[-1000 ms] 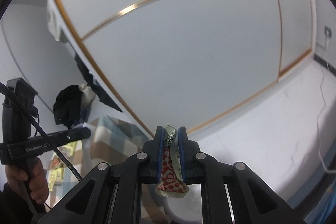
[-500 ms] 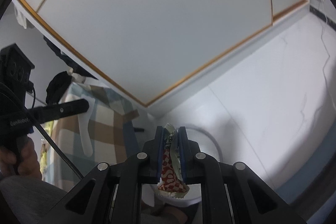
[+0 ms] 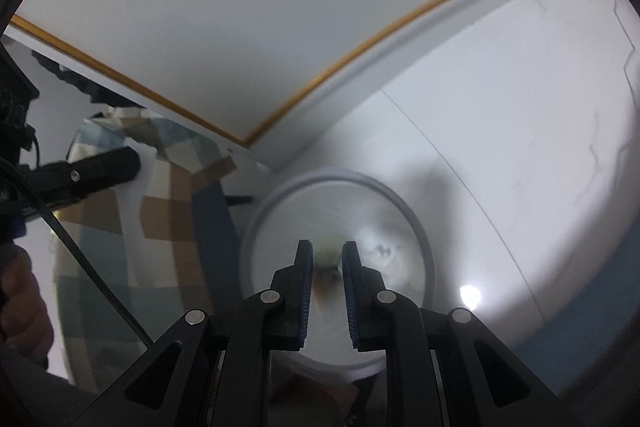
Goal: Collect trash
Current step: 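Open the right gripper to drop the wrapper into the bin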
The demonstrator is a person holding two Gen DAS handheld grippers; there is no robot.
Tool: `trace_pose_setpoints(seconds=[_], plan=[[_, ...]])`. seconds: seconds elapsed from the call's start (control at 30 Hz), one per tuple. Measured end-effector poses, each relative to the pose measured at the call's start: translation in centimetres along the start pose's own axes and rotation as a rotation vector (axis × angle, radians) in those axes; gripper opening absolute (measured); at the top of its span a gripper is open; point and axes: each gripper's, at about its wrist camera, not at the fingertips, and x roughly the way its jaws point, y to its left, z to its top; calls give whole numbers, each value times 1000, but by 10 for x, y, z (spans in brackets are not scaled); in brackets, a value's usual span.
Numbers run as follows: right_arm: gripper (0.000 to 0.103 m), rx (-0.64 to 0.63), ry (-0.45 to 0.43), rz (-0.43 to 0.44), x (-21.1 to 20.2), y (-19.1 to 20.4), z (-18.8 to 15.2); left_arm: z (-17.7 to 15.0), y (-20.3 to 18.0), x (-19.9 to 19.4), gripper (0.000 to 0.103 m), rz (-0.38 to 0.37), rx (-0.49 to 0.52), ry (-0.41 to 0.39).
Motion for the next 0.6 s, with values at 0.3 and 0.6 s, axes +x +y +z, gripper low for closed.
trace_pose_setpoints(seconds=[0.3, 0.6], plan=[[16, 7, 26, -16, 3, -7, -9, 0, 4, 18, 5, -22, -25, 64], [30, 38, -2, -40, -6, -13, -7, -3, 4, 31, 11, -25, -35, 133]])
